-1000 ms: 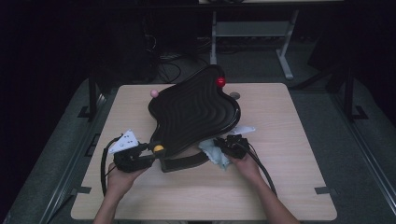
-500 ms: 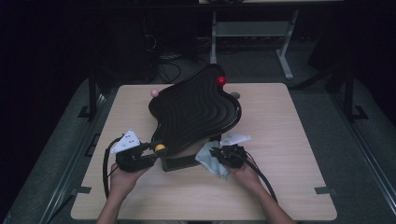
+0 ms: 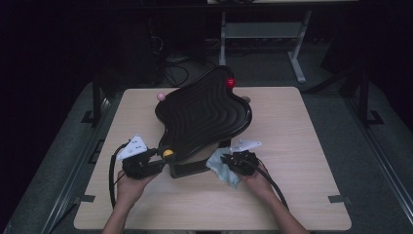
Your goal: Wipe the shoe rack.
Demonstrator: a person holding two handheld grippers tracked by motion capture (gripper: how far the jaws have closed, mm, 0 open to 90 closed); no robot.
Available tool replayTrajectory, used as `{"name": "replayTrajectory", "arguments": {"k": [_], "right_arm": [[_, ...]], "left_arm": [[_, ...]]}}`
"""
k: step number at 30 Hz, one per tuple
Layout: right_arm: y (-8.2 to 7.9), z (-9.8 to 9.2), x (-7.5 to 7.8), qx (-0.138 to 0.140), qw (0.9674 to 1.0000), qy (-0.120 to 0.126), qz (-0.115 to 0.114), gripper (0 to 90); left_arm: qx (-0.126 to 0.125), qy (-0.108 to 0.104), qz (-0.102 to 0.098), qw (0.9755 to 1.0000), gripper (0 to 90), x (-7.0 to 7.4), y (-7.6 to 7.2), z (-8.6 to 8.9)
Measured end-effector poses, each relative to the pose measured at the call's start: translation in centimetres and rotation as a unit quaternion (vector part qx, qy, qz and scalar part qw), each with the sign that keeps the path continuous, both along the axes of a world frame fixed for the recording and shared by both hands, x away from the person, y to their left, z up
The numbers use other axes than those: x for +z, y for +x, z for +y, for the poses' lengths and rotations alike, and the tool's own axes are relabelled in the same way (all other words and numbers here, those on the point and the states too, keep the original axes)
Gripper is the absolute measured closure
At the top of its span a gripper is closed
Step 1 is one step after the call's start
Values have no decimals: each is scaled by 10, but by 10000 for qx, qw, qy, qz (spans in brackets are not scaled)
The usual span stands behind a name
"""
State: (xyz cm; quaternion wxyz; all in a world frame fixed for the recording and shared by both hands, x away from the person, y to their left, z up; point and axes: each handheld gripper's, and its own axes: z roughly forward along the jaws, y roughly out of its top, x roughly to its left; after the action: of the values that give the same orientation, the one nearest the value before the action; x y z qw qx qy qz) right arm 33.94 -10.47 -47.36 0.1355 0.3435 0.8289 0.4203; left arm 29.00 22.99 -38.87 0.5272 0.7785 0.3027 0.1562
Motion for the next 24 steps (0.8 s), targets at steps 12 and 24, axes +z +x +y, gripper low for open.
{"name": "replayTrajectory", "arguments": {"k": [12,24], "right_arm": [[-10,8,-3,197,9998,-37,3,819],[-2,10,0,13,9999,-133,103,820]], "left_arm": [[37,-20,-8,10000,598,-1,-1,-3],[32,-37,-33,10000,597,-2,1,-12]]}}
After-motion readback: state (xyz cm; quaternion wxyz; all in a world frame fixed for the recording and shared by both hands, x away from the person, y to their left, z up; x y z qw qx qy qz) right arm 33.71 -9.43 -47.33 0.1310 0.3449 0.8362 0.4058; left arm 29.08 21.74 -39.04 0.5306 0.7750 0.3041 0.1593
